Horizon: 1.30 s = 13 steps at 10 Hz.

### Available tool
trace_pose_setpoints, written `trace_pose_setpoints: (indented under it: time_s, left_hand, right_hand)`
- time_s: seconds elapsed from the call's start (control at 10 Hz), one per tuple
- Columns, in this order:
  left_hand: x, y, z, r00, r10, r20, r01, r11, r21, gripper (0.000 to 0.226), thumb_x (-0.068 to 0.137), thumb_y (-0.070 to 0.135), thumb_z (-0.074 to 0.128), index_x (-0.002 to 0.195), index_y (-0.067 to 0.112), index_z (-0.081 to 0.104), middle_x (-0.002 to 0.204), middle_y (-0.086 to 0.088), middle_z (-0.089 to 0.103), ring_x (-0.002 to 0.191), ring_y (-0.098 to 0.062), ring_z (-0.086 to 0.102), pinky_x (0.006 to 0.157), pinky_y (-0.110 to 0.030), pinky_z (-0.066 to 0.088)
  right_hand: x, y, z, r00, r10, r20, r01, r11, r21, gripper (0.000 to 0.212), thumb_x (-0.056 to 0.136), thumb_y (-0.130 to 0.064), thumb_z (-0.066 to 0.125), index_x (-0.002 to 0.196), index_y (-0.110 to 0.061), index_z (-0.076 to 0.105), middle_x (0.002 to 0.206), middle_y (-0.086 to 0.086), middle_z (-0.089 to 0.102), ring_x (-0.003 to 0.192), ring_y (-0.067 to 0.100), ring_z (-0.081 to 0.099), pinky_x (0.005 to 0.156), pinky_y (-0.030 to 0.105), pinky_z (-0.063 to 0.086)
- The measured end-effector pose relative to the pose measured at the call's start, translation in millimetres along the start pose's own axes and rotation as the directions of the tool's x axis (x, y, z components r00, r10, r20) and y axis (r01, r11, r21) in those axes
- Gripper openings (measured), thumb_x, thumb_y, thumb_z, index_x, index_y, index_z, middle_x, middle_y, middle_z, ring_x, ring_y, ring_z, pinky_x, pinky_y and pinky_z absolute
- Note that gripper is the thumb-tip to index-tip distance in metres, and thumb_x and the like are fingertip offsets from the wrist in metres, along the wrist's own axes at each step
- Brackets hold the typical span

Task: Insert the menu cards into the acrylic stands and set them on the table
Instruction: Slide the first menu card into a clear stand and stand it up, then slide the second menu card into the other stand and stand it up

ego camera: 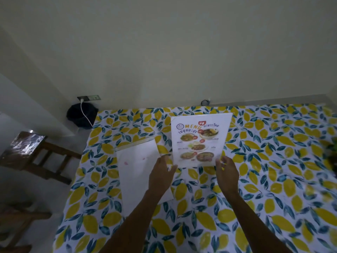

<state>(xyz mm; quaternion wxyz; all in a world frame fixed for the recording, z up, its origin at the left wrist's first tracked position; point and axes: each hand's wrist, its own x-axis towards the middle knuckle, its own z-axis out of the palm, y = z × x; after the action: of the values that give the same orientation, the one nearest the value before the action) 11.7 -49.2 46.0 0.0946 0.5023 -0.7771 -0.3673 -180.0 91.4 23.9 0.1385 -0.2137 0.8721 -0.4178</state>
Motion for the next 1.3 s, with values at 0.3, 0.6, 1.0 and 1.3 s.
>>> trace_pose_setpoints:
  time_s: [0.3, 0.6, 1.0, 1.3]
  left_hand:
    - [-94, -119, -66, 0.994, -0.107, -0.037, 0.104, 0.990, -0.093, 0.047, 0.091, 0.042, 0.063, 0.129, 0.017, 0.052, 0.126, -0.003, 0.060, 0.112, -0.023, 0.061, 0.092, -0.038, 0.051]
    - [-139, -205, -101, 0.965, -0.260, -0.015, 0.255, 0.954, -0.156, 0.051, 0.092, 0.037, 0.062, 0.135, 0.012, 0.050, 0.128, -0.005, 0.059, 0.117, -0.027, 0.060, 0.095, -0.039, 0.050]
    - [-76, -207, -74, 0.971, -0.237, -0.026, 0.235, 0.971, -0.046, 0.034, 0.093, 0.031, 0.065, 0.113, 0.004, 0.058, 0.101, -0.013, 0.066, 0.097, -0.035, 0.064, 0.076, -0.035, 0.046]
    - [-53, -199, -76, 0.946, -0.323, -0.012, 0.322, 0.945, -0.058, 0.036, 0.093, 0.038, 0.063, 0.108, 0.006, 0.057, 0.095, -0.016, 0.069, 0.087, -0.036, 0.069, 0.078, -0.041, 0.053]
  right_hand:
    - [-116, -36, 45, 0.990, -0.046, 0.133, 0.050, 0.998, -0.030, 0.041, 0.097, -0.028, 0.053, 0.129, -0.003, 0.052, 0.128, 0.015, 0.060, 0.109, 0.029, 0.062, 0.087, 0.039, 0.052]
    - [-176, -59, 95, 0.965, -0.115, 0.235, 0.140, 0.986, -0.093, 0.019, 0.095, -0.027, 0.054, 0.103, -0.009, 0.054, 0.099, 0.015, 0.060, 0.090, 0.032, 0.061, 0.077, 0.048, 0.053]
    - [-130, -46, 142, 0.963, 0.047, 0.266, 0.008, 0.980, -0.201, 0.023, 0.077, -0.023, 0.049, 0.060, -0.016, 0.034, 0.057, 0.003, 0.037, 0.053, 0.023, 0.038, 0.049, 0.033, 0.024]
    - [-126, -47, 157, 0.946, 0.173, 0.273, -0.111, 0.968, -0.227, 0.025, 0.083, -0.034, 0.055, 0.097, -0.013, 0.055, 0.086, 0.006, 0.060, 0.083, 0.029, 0.060, 0.063, 0.034, 0.045]
